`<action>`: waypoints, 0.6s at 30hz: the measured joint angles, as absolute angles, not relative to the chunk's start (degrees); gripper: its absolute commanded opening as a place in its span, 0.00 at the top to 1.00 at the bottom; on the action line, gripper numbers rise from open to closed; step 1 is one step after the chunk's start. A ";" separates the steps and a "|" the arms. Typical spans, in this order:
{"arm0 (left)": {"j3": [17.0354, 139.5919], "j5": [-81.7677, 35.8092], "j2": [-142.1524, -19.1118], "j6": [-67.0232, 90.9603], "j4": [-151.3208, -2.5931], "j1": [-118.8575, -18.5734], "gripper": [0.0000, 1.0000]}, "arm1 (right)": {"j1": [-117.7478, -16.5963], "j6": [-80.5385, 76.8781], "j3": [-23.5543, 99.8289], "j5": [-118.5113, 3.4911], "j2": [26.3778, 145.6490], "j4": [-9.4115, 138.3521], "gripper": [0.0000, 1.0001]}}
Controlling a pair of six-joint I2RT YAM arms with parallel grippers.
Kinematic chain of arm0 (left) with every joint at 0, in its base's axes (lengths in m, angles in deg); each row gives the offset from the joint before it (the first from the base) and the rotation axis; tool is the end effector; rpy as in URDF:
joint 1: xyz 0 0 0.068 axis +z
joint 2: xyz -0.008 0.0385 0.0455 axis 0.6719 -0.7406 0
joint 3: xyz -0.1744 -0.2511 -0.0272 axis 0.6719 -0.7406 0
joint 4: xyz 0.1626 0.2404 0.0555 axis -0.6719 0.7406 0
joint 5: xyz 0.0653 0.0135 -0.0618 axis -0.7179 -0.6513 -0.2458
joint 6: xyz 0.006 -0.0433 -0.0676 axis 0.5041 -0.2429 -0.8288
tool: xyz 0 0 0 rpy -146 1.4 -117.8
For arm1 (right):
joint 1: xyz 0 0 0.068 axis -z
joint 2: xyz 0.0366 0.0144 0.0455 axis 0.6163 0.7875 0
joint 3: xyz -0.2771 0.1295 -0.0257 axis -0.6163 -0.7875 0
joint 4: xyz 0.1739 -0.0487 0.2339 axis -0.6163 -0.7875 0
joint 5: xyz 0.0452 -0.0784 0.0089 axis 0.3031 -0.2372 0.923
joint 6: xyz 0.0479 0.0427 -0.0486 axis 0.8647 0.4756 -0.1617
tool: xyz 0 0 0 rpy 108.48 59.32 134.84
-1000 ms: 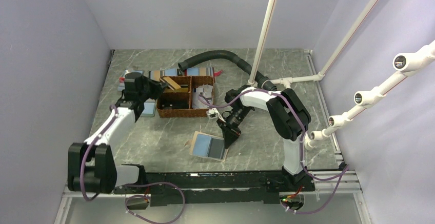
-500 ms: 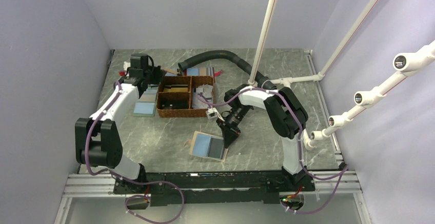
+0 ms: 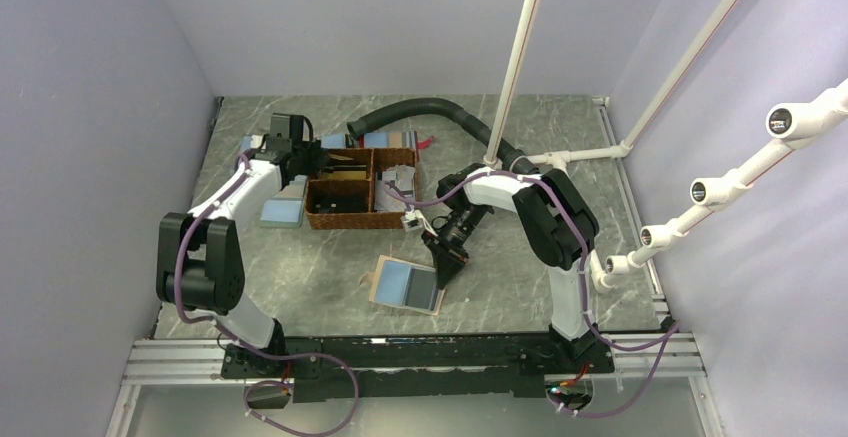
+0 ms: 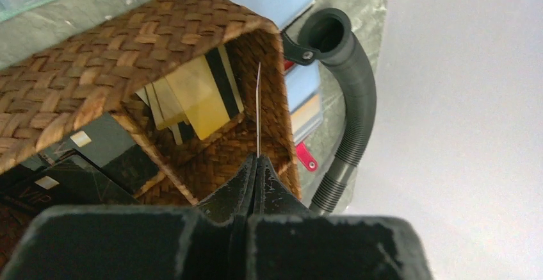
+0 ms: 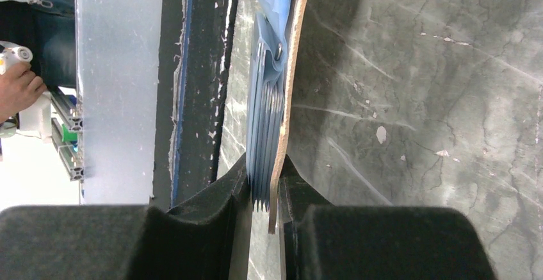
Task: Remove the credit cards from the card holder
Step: Place the credit card in the storage box.
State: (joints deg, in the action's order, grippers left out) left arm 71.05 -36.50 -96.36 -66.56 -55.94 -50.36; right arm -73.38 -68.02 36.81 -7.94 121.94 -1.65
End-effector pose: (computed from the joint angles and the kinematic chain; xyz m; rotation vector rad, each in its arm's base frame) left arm 0.4024 -0.0512 0.2406 -1.6580 1.8368 -0.6978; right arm 0.2647 0.2594 0.1281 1.7758 -1.9705 -1.5028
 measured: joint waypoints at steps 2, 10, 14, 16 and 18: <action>71.05 -36.96 -97.39 -66.69 -55.72 -50.36 1.00 | -73.38 -68.02 36.81 -7.94 121.94 -1.67 1.00; 71.07 -37.81 -100.40 -66.47 -55.83 -50.45 0.65 | -73.38 -67.98 36.81 -7.98 121.94 -1.65 1.00; 71.05 -37.55 -100.18 -64.90 -57.55 -50.45 0.47 | -73.38 -67.69 36.81 -8.07 121.94 -1.63 1.00; 70.98 -37.15 -99.20 -63.13 -57.82 -50.45 0.41 | -73.38 -67.41 36.83 -8.18 121.97 -1.63 1.00; 70.85 -36.65 -97.12 -60.70 -57.47 -50.45 0.37 | -73.38 -67.21 36.96 -8.36 122.01 -1.70 1.00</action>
